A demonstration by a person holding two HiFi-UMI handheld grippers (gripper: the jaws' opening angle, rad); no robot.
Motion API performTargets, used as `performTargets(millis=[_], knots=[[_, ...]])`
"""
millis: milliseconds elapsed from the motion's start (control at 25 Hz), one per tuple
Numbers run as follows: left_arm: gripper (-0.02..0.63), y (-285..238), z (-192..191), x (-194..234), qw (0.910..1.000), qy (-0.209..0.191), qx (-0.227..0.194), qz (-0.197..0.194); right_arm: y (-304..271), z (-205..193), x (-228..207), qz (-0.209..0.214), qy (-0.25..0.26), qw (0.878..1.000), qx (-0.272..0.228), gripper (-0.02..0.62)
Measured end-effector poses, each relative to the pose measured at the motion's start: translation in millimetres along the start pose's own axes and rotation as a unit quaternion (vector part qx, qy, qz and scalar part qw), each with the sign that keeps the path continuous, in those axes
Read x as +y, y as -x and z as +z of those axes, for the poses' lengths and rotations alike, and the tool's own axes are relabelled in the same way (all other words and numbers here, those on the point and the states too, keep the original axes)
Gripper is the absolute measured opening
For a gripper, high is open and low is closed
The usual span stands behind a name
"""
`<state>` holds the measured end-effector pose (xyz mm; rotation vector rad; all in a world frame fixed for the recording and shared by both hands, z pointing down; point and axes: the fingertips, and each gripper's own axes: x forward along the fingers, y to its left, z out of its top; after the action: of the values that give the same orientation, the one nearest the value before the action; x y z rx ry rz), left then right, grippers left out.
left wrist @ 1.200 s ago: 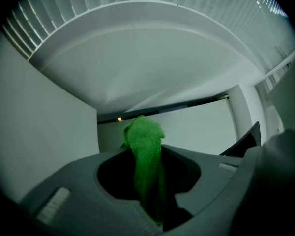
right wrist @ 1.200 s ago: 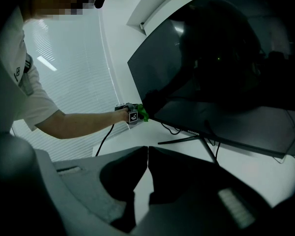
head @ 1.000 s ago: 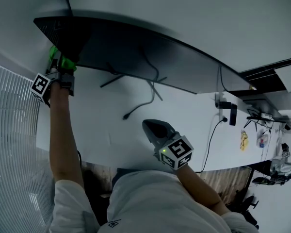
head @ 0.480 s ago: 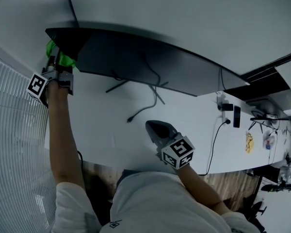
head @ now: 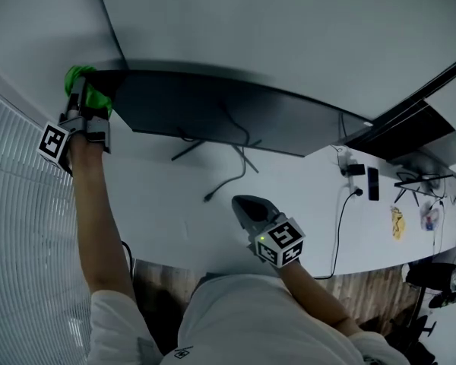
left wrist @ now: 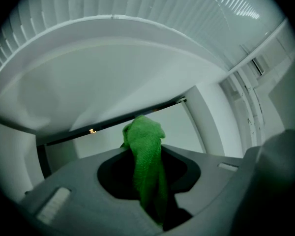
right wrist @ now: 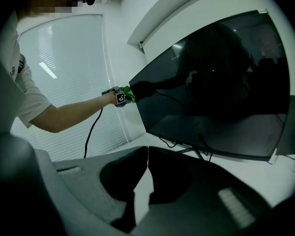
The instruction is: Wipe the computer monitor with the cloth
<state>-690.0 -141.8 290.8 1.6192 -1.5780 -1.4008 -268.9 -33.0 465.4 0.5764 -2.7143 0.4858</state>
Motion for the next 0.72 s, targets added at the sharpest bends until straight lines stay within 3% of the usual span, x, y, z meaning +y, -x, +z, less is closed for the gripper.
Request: performTargets(millis=[280,440,560,720], knots=[[0.103,1,7,-30,0.9979,-0.059,-0.009,-0.026,9,-14,-3,-0.008,0.004,1.0,-0.012,0.003],[0.103,1,9,-53,0.9866,-0.162,-0.002,-0.02,15,-16,-4,-0.014,0.002,1.0,-0.019,0.003],[0.103,-3,0,-74,0.9629,-0.269,0.015,-0.007,21,-14,-4,-0.018,-0.001,1.0,-0.025,0.003],[0.103,-9,-28,-98,0.9153,-0.4,0.049,0.0,29,-13,-8,-0.021,-0.007,0.999,-0.031,0.003]])
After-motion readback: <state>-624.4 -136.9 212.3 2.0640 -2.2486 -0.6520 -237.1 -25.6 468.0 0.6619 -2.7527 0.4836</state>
